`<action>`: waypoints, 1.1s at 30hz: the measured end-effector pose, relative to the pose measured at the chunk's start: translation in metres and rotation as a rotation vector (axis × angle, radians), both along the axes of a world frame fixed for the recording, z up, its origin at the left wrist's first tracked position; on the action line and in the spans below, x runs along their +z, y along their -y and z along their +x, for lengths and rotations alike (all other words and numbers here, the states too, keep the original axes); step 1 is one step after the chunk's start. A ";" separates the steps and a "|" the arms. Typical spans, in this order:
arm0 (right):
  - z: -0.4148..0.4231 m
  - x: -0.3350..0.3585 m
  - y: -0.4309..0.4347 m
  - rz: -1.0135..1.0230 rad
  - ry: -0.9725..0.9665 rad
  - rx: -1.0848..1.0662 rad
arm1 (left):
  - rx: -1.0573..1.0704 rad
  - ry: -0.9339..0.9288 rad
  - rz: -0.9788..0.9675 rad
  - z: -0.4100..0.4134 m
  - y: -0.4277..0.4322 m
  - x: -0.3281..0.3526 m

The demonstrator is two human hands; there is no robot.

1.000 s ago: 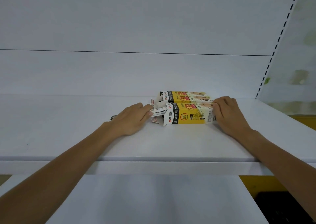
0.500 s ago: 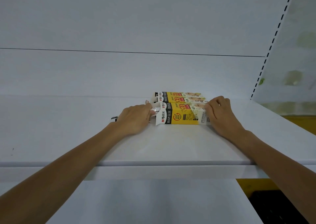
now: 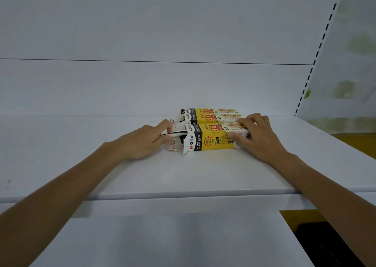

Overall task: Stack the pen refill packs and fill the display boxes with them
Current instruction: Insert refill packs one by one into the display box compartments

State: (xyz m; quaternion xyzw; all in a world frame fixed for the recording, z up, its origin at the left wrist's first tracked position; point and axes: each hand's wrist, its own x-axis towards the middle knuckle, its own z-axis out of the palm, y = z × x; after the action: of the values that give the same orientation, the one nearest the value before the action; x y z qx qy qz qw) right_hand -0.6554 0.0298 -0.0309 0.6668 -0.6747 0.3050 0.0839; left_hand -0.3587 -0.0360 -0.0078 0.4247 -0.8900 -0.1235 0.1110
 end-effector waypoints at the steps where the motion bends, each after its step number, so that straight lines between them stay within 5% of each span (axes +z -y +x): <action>1: 0.000 0.000 0.000 -0.004 -0.002 -0.003 | 0.010 -0.005 -0.016 0.004 -0.001 -0.001; 33: 0.002 0.001 -0.001 0.001 -0.023 -0.011 | 0.142 0.216 -0.173 0.023 -0.025 0.001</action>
State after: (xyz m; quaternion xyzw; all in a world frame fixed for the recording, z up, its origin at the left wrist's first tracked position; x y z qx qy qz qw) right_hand -0.6539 0.0309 -0.0297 0.6667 -0.6774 0.2967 0.0931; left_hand -0.3356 -0.0108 -0.0072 0.4861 -0.8718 0.0082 0.0595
